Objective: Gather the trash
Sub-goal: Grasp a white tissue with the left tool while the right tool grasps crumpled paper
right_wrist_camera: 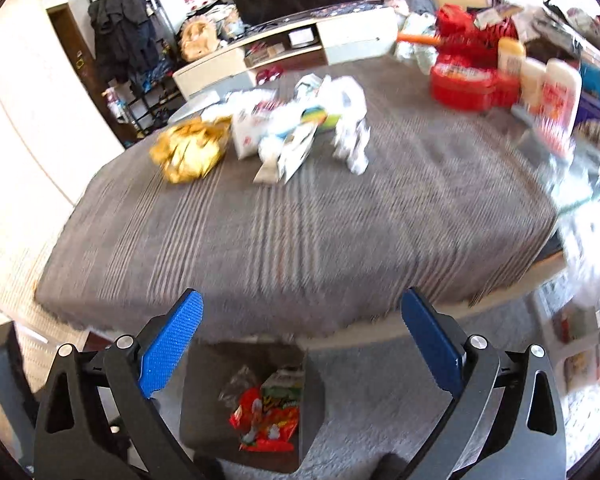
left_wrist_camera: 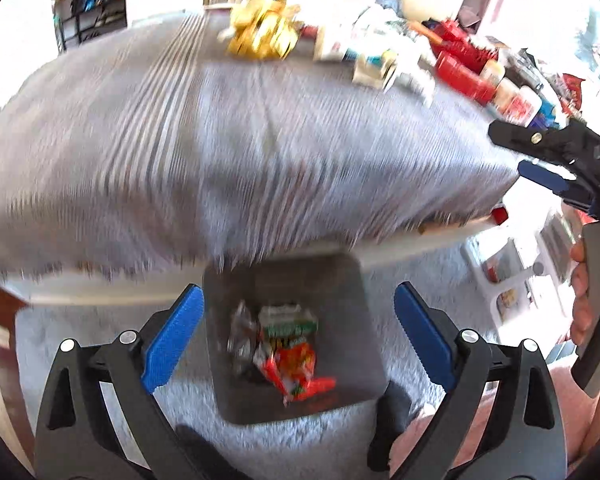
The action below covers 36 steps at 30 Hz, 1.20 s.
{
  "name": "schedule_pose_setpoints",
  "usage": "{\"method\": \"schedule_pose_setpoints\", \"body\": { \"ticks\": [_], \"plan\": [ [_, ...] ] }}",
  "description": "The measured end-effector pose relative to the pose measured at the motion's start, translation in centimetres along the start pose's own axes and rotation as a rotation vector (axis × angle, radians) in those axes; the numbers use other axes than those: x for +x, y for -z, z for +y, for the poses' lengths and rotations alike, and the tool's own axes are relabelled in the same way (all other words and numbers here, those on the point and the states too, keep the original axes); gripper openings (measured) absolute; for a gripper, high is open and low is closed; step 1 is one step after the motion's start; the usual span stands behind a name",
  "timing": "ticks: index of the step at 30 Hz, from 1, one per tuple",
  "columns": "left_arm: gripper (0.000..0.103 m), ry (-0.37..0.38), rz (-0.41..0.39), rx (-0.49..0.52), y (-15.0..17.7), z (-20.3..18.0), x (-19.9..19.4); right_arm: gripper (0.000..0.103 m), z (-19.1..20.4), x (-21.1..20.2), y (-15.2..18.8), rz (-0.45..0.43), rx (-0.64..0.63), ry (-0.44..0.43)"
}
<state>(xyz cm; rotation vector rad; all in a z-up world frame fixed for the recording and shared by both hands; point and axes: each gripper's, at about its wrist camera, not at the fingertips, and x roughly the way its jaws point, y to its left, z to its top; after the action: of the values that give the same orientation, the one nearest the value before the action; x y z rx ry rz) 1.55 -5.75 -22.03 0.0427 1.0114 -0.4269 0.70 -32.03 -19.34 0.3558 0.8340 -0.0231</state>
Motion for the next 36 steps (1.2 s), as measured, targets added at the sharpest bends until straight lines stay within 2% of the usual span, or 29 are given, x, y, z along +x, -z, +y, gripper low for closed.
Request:
{"method": "schedule_pose_setpoints", "body": {
  "ticks": [7, 19, 21, 23, 25, 28, 30, 31, 34, 36],
  "plan": [
    [0.091, 0.038, -0.049, 0.035, -6.6, -2.4, 0.8, 0.100, -2.0, 1.1, -5.8, -0.019, 0.032, 0.042],
    [0.090, 0.059, -0.078, 0.088, -14.5, -5.6, 6.0, 0.099, -4.2, 6.2, -10.9, 0.005, 0.069, 0.068],
    [0.087, 0.065, -0.078, 0.092, -15.5, -6.0, 6.9, 0.090, -4.9, 7.2, -11.5, 0.017, 0.103, 0.044],
    [0.080, 0.075, -0.072, 0.107, -16.3, -6.6, 8.0, 0.066, -5.4, 8.4, -12.0, 0.046, 0.130, 0.018],
    [0.077, 0.069, -0.067, 0.129, -17.1, -7.3, 8.9, 0.058, -5.8, 10.0, -12.3, 0.086, 0.150, 0.005],
    [0.077, 0.065, -0.068, 0.153, -17.8, -8.0, 9.7, 0.054, -5.8, 11.5, -12.3, 0.115, 0.143, 0.005],
    [0.077, 0.064, -0.067, 0.162, -18.1, -8.4, 10.2, 0.043, -5.5, 12.4, -12.3, 0.131, 0.131, -0.002],
    [0.077, 0.064, -0.063, 0.165, -18.3, -8.5, 10.6, 0.032, -5.4, 12.8, -12.3, 0.137, 0.124, -0.004],
    [0.075, 0.069, -0.049, 0.172, -18.5, -8.9, 11.8, 0.019, -5.5, 12.6, -12.4, 0.111, 0.118, -0.001],
    [0.067, 0.072, -0.041, 0.176, -18.6, -9.1, 12.4, 0.018, -5.8, 12.1, -12.7, 0.094, 0.105, 0.014]
  ]
}}
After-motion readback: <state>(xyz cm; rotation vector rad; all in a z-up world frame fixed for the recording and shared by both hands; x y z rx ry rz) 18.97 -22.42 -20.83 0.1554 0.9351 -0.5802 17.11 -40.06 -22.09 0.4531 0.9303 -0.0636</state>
